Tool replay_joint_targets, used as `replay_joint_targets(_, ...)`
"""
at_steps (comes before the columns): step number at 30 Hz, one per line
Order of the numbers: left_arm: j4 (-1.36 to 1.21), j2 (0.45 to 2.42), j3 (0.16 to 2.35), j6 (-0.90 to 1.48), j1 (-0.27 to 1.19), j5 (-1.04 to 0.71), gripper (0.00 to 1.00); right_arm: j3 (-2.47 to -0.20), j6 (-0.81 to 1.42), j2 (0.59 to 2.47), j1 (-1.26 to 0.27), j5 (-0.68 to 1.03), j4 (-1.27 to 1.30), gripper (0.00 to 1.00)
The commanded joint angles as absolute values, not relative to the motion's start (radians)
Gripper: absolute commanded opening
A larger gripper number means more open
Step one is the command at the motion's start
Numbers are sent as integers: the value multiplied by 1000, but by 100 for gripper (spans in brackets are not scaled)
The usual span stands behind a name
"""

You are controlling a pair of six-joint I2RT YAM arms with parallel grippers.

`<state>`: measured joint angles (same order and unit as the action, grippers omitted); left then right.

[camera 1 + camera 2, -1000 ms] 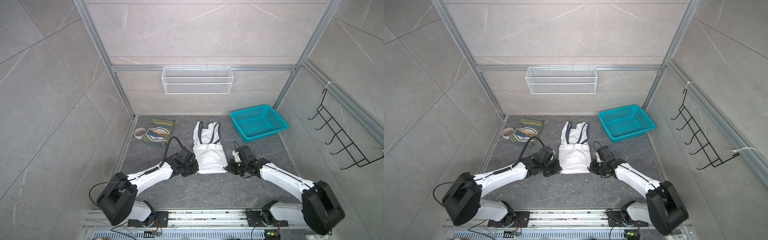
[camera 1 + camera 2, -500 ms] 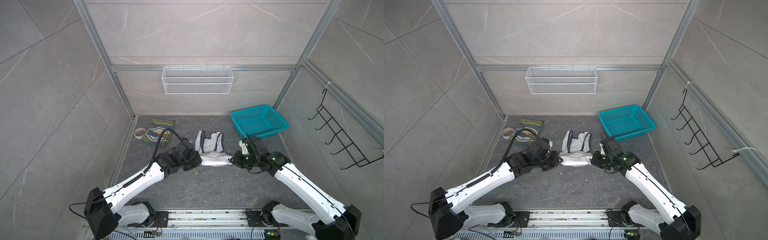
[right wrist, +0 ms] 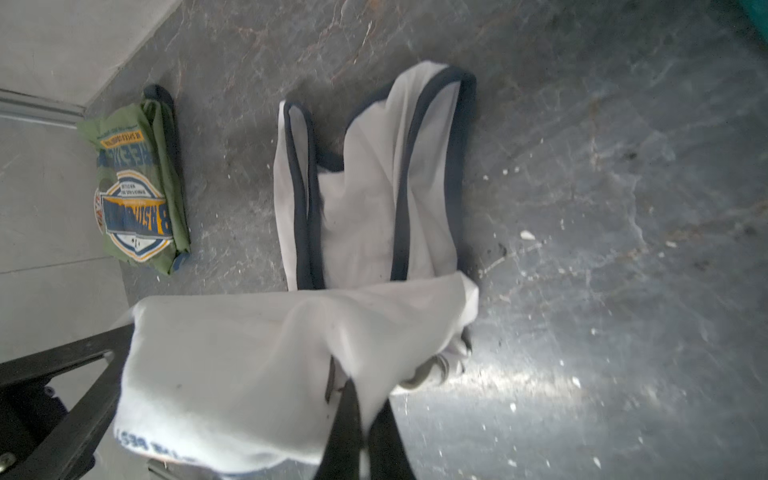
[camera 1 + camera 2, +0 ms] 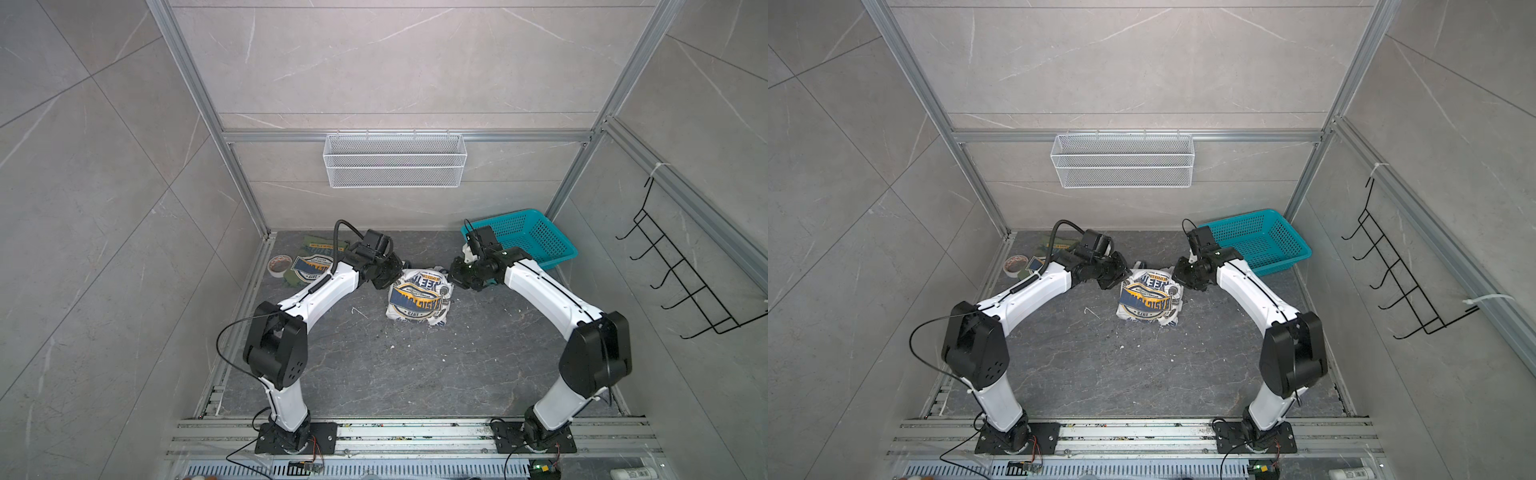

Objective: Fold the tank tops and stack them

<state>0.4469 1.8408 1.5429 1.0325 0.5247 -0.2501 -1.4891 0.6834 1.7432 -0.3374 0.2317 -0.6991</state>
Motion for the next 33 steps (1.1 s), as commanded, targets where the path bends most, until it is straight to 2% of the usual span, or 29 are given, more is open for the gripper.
replay_joint_targets(1,426,1925,1652,1020,488,-311,13,-1563,665,1828,-310,252,-695,0)
replay_joint_targets(4,383,2014,1712,1041,460,-342,18,-1608,674,1894,-284,256,-682,0)
replay_joint_targets(7,364,2110,1794,1053,441,-379,23,-1660,674,1961,-264,252,-682,4)
replay_joint_targets(8,367,2144,1825,1052,435,-385,27,-1682,673,1987,-257,264,-680,10)
replay_joint_targets(10,361,2185,1863,1055,425,-389,36,-1729,662,2032,-249,266,-679,31)
replay_joint_targets(12,368,2199,1887,1052,416,-371,44,-1786,644,2077,-240,257,-699,48)
replay_joint_targets(15,419,2183,1921,1007,404,-308,53,-1886,592,2120,-235,217,-762,60)
replay_joint_targets(18,482,2135,1931,905,402,-243,66,-1856,567,2099,-241,203,-774,64)
replay_joint_targets(22,505,2045,1819,767,405,-227,76,-1618,568,1954,-257,205,-639,69)
replay_joint_targets(27,469,2029,1684,663,408,-271,78,-1419,562,1865,-275,212,-517,74)
replay_joint_targets(33,477,2150,1779,549,428,-240,75,-1344,553,1882,-278,236,-437,74)
